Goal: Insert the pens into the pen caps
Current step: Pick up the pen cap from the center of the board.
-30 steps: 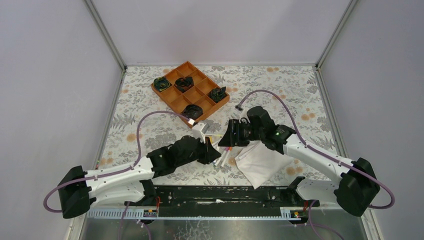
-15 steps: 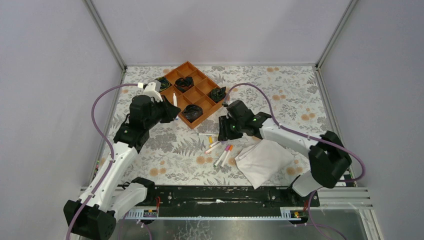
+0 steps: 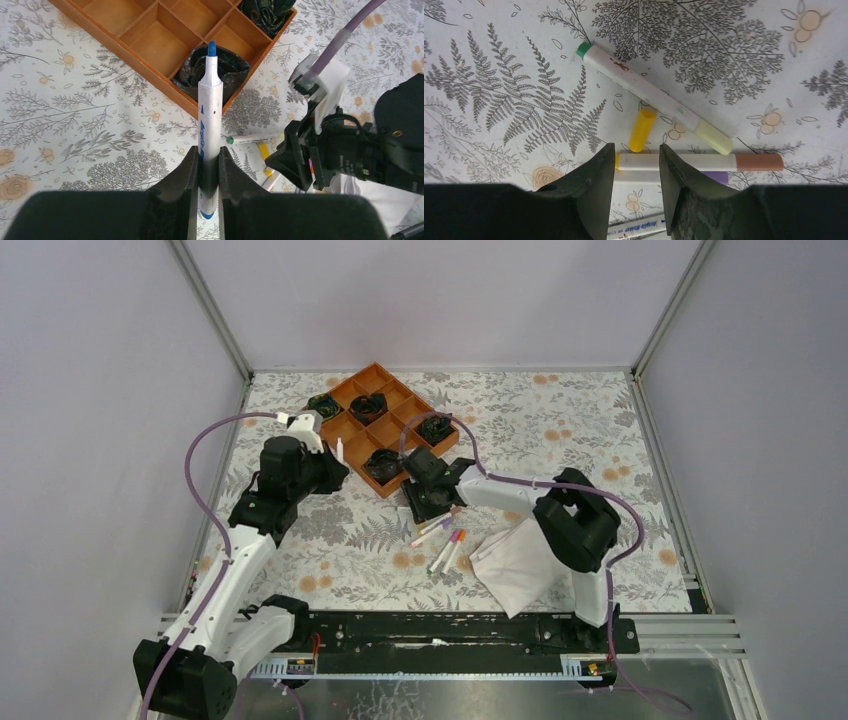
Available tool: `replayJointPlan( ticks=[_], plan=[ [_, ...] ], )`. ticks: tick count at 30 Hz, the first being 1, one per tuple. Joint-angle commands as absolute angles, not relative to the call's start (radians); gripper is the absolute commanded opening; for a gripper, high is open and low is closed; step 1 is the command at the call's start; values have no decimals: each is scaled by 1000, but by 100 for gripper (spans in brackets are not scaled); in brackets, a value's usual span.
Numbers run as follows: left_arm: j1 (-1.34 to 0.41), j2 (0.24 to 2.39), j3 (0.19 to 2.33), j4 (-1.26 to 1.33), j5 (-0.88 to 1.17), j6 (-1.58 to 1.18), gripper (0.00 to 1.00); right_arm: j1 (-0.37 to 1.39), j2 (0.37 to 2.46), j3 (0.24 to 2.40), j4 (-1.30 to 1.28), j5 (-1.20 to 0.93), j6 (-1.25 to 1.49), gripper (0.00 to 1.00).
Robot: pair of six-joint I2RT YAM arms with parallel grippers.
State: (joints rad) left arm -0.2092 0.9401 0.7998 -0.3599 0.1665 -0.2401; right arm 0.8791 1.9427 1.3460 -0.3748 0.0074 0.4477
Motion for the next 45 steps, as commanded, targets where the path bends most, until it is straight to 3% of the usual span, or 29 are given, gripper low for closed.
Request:
replayJointPlan(
  ticks=[1, 19, 26, 38, 45],
  plan=[
    [-206, 920, 793, -335, 114, -202, 0, 917, 1984, 1416, -412, 90, 429, 43],
    [-204, 899, 785, -331, 86, -195, 0, 955, 2072, 1443, -420, 160, 412, 27],
    [-204, 877, 788, -347, 11, -188, 0, 983, 2081, 1429, -436, 139, 393, 1],
    [-196, 829, 775, -359, -51, -182, 0, 989, 1894, 1421, -438, -61, 306, 0],
    [-196, 834, 771, -360, -33, -183, 0, 1012, 1704, 1234, -393, -156, 291, 0]
  ],
)
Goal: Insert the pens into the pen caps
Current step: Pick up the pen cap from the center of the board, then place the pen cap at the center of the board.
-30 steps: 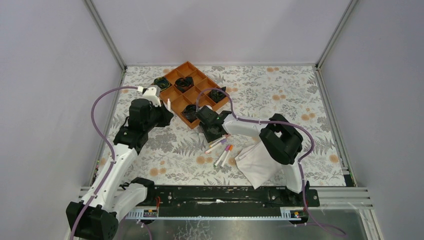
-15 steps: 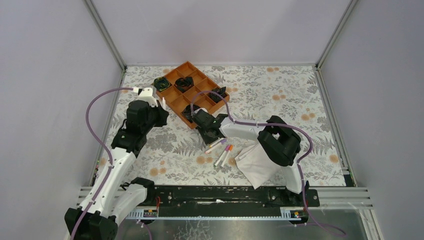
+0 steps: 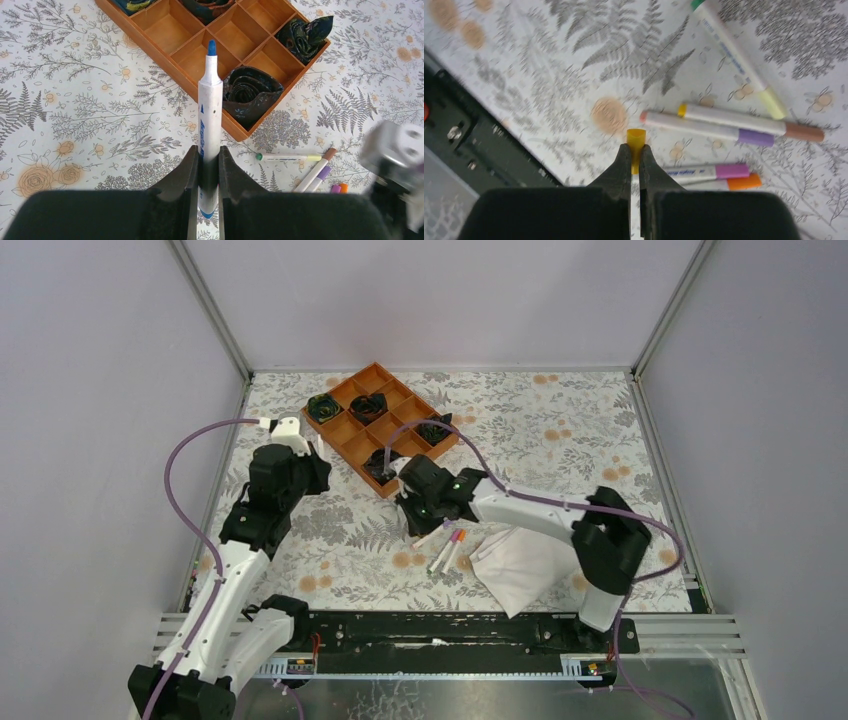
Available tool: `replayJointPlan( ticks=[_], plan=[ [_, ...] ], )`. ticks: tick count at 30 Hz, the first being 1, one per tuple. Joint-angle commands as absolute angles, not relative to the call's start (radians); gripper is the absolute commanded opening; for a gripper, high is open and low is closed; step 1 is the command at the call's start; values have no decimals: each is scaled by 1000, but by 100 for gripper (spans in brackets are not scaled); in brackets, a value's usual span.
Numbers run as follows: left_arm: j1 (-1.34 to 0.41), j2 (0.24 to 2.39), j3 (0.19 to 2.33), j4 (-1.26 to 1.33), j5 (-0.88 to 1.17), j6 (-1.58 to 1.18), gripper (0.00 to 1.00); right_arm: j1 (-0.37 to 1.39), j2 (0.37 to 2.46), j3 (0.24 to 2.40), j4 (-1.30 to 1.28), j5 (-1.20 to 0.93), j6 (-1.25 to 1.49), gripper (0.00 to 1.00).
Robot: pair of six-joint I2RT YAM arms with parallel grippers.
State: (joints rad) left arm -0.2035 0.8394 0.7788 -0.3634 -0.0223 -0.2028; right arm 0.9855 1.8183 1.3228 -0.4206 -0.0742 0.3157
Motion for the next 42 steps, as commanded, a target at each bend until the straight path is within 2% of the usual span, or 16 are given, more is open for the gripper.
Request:
replayJointPlan(
  ticks=[1, 6, 10, 21, 32, 42],
  plan=[
    [-196, 838, 771, -360, -30, -184, 0, 1018, 1679, 1197, -380, -161, 294, 0],
    [-196, 857, 772, -360, -8, -183, 0, 1054, 1575, 1021, -313, -159, 318, 0],
    [-196, 867, 770, -360, -2, -183, 0, 1073, 1570, 952, -256, -151, 326, 0],
    [-196, 872, 767, -359, 1, -183, 0, 1183, 1697, 1076, -253, -62, 264, 0],
    [-196, 876, 768, -359, 7, -183, 0, 1200, 1840, 1163, -249, -35, 219, 1],
    [-197, 881, 769, -359, 16, -184, 0, 1206, 1817, 1109, -263, 1, 209, 34]
  ],
)
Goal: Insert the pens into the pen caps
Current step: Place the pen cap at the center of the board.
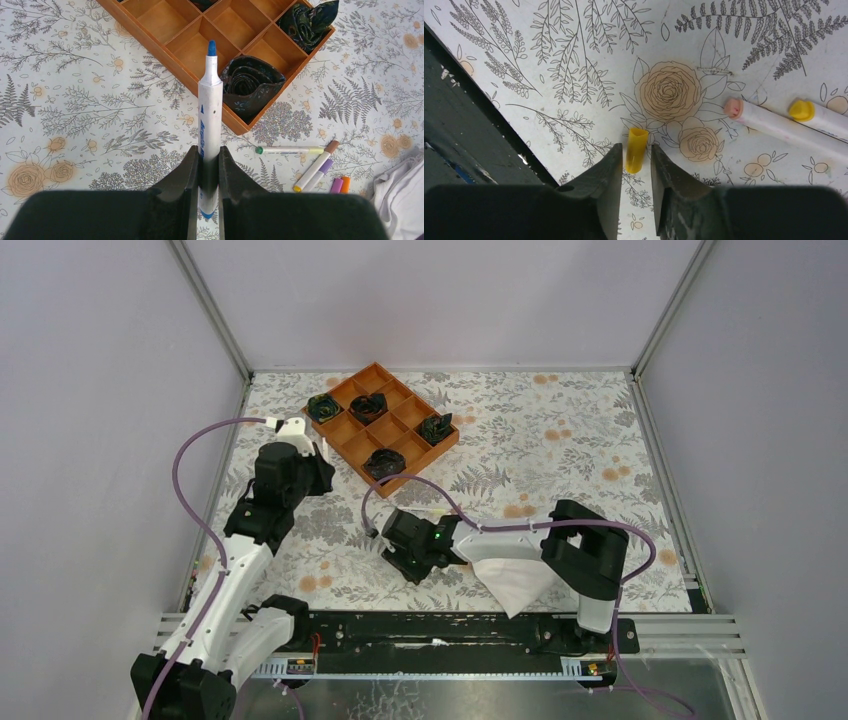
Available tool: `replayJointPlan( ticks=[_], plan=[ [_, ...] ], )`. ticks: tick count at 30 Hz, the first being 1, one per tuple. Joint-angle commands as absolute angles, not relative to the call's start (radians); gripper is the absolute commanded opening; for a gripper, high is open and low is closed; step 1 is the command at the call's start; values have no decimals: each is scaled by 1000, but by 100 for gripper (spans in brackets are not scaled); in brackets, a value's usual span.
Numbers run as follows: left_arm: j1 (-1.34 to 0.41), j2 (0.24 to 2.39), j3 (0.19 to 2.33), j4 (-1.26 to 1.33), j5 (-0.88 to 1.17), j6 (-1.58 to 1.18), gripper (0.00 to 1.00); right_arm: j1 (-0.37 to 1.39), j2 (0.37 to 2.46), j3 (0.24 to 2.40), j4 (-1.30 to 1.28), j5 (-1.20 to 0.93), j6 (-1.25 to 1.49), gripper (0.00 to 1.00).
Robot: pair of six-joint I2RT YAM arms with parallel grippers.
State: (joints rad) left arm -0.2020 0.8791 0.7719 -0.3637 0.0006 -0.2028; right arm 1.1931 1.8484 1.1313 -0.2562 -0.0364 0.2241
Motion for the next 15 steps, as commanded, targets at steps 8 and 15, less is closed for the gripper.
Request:
replayJointPlan(
  ticks=[8, 15],
  plan=[
    [-196, 881, 769, -357, 20, -184, 0, 1215, 1811, 1084, -277, 45, 191, 43],
    [-196, 879, 770, -356, 20, -184, 0, 1223, 1815, 1086, -310, 148, 171, 45]
  ],
)
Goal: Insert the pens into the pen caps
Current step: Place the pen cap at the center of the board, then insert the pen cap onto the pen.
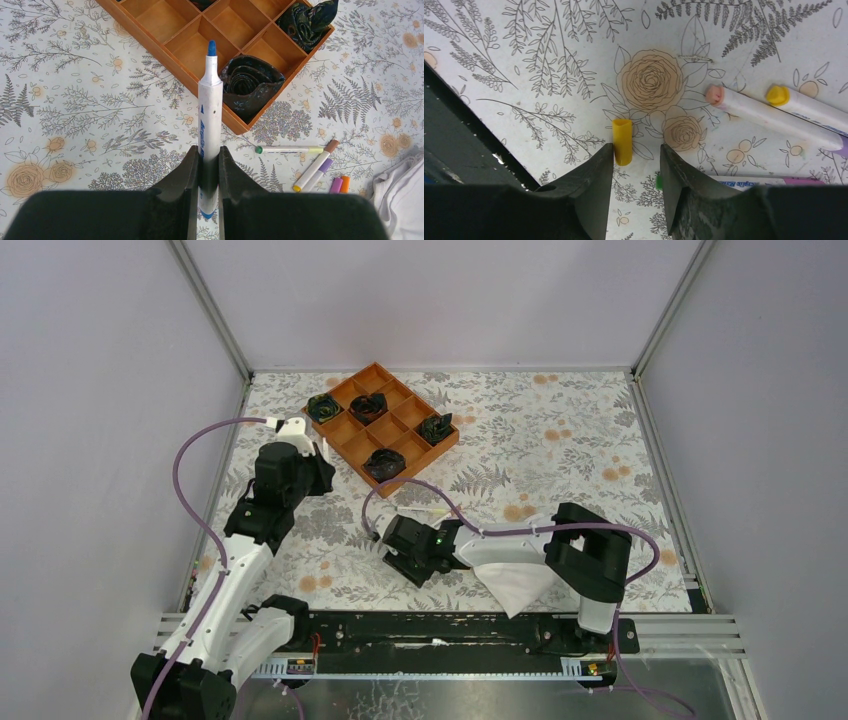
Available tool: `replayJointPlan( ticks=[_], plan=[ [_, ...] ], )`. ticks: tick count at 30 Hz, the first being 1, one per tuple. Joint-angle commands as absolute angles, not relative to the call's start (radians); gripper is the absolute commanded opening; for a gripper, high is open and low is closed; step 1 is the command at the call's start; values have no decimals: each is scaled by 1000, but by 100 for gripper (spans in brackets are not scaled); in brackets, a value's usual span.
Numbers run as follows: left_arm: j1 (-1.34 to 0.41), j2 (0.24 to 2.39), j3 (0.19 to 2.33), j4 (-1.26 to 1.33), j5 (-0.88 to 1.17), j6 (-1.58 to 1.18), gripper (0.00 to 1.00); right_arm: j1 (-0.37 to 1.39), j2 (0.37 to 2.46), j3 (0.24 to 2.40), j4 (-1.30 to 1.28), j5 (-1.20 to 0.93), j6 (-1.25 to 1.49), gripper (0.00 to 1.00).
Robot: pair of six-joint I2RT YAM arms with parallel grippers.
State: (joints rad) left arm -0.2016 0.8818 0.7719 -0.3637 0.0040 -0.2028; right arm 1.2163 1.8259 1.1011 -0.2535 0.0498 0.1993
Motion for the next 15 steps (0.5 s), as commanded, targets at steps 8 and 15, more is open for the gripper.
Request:
replayJointPlan(
  ticks=[8, 15],
  plan=[
    [-196, 877, 768, -356, 17, -184, 0, 1223, 1831, 1099, -317, 197, 155, 46],
    [-196, 879, 769, -356, 19, -184, 0, 1223, 1835, 1108, -328, 188, 135, 48]
  ],
)
